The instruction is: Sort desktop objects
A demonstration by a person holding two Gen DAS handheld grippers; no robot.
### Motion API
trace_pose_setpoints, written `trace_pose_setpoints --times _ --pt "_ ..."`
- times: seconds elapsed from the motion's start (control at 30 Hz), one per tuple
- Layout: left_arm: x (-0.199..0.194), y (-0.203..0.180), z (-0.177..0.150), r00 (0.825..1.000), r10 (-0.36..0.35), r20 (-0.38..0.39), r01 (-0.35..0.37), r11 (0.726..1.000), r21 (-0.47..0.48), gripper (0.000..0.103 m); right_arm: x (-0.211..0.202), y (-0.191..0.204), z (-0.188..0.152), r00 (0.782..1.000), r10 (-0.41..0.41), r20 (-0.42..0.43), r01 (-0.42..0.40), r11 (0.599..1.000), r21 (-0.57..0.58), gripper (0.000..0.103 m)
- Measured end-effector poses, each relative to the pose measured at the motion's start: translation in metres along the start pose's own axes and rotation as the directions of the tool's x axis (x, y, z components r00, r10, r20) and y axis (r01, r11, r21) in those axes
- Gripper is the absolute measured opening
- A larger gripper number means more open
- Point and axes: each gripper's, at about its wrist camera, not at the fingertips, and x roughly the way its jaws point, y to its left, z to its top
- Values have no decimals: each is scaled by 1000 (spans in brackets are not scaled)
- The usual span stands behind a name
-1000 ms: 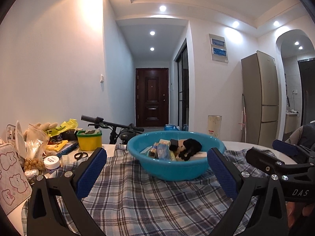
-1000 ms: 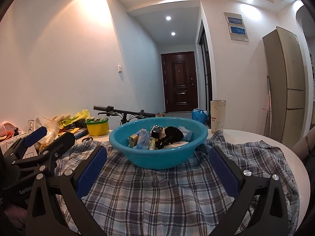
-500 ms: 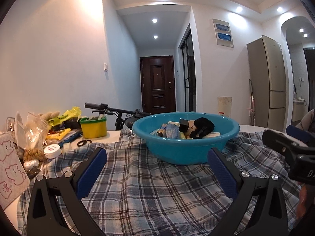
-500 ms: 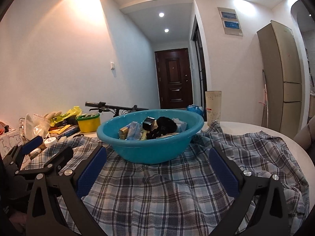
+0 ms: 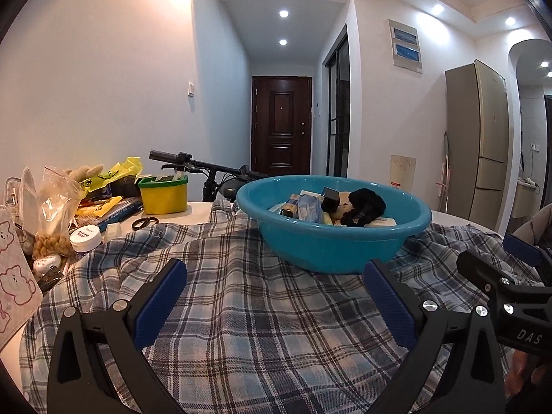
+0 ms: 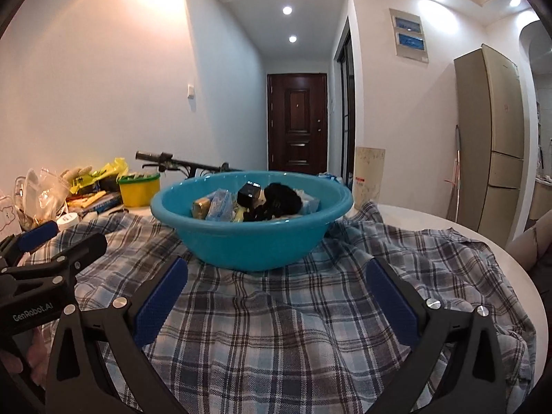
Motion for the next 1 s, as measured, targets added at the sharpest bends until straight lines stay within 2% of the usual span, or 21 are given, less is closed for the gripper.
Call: trace_pose_setpoints --times 1.0 --pt "-1 0 0 1000 5 -8 -5 1000 2 103 0 3 1 1000 5 -11 -5 1000 -1 103"
